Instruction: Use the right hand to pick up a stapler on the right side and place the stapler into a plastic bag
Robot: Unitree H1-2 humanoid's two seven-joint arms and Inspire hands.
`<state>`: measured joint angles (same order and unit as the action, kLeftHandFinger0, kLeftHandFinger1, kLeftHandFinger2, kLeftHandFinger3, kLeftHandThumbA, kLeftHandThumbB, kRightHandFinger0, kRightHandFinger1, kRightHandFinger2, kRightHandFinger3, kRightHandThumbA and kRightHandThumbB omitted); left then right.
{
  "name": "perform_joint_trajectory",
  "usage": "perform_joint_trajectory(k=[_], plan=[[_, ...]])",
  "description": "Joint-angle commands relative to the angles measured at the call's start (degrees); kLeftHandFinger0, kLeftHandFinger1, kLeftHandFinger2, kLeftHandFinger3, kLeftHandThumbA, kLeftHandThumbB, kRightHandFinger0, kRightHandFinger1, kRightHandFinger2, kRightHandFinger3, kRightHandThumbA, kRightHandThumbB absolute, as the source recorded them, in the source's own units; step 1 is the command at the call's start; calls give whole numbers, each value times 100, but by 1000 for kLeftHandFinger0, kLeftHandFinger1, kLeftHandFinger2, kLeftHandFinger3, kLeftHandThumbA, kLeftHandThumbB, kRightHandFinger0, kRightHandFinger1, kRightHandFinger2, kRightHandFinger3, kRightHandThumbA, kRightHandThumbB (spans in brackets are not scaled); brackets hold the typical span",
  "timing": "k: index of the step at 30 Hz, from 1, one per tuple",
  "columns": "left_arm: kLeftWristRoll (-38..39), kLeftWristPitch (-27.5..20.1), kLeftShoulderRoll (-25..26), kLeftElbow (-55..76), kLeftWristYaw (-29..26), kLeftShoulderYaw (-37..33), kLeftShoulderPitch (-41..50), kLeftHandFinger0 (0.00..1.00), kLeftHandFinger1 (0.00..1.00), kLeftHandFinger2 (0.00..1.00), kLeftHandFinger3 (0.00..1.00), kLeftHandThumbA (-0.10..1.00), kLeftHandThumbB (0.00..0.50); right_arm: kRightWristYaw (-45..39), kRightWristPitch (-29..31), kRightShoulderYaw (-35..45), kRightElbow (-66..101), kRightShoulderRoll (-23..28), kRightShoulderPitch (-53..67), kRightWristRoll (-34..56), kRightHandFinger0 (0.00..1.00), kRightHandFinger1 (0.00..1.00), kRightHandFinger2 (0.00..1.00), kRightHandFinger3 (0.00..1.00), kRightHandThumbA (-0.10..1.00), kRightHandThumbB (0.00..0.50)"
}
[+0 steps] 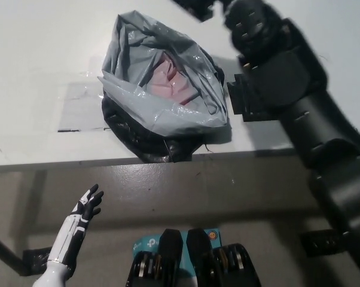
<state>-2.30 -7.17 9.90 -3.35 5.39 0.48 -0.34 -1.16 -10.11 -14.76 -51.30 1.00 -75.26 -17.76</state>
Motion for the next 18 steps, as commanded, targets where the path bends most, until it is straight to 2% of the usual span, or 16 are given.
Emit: perform_joint_trajectory(k=[1, 2, 3, 4, 7, 8, 9, 12, 16, 18], plan=[[-62, -198, 113, 113, 41, -23, -4, 1000, 1000, 1000, 1000, 1000, 280, 229, 197, -164, -274, -307, -410, -205, 0, 189, 460, 292, 122, 218], [-57, -196, 106, 110, 41, -21, -10, 1000, 1000, 1000, 1000, 1000, 281, 271, 261, -184, -380, -335, -409, -215, 10, 212, 463, 290, 37, 253], [-57, -195, 105, 110, 41, -20, -12, 1000, 1000, 1000, 1000, 1000, 281, 282, 277, -189, -408, -340, -411, -215, 10, 212, 463, 290, 37, 253], [18, -114, 101, 186, 85, -13, -3, 1000, 1000, 1000, 1000, 1000, 258, 461, 522, -325, -792, -450, -331, -328, 0, 202, 472, 287, 12, 215], [50, -25, 103, 236, 107, -6, -14, 1000, 1000, 1000, 1000, 1000, 264, 594, 755, -451, -1223, -525, -280, -408, 0, 191, 431, 242, 26, 203], [60, -27, 95, 235, 107, -5, -22, 1000, 1000, 1000, 1000, 1000, 254, 670, 839, -535, -1463, -564, -248, -462, 0, 147, 374, 195, 56, 198], [54, -53, 89, 221, 100, -6, -27, 1000, 1000, 1000, 1000, 1000, 250, 719, 908, -571, -1677, -604, -221, -468, 0, 127, 364, 189, 60, 200], [31, -115, 95, 170, 93, -7, -46, 1000, 1000, 1000, 1000, 1000, 233, 740, 895, -604, -1956, -666, -201, -434, 0, 117, 364, 223, 65, 197], [18, -44, 91, 241, 110, -19, -55, 1000, 1000, 1000, 1000, 1000, 224, 872, 1037, -812, -2222, -672, -94, -620, 0, 150, 395, 238, 49, 195], [20, -52, 90, 242, 110, -9, -77, 1000, 1000, 1000, 1000, 1000, 224, 892, 1092, -926, -2303, -651, -88, -703, 0, 156, 412, 268, 94, 190]])
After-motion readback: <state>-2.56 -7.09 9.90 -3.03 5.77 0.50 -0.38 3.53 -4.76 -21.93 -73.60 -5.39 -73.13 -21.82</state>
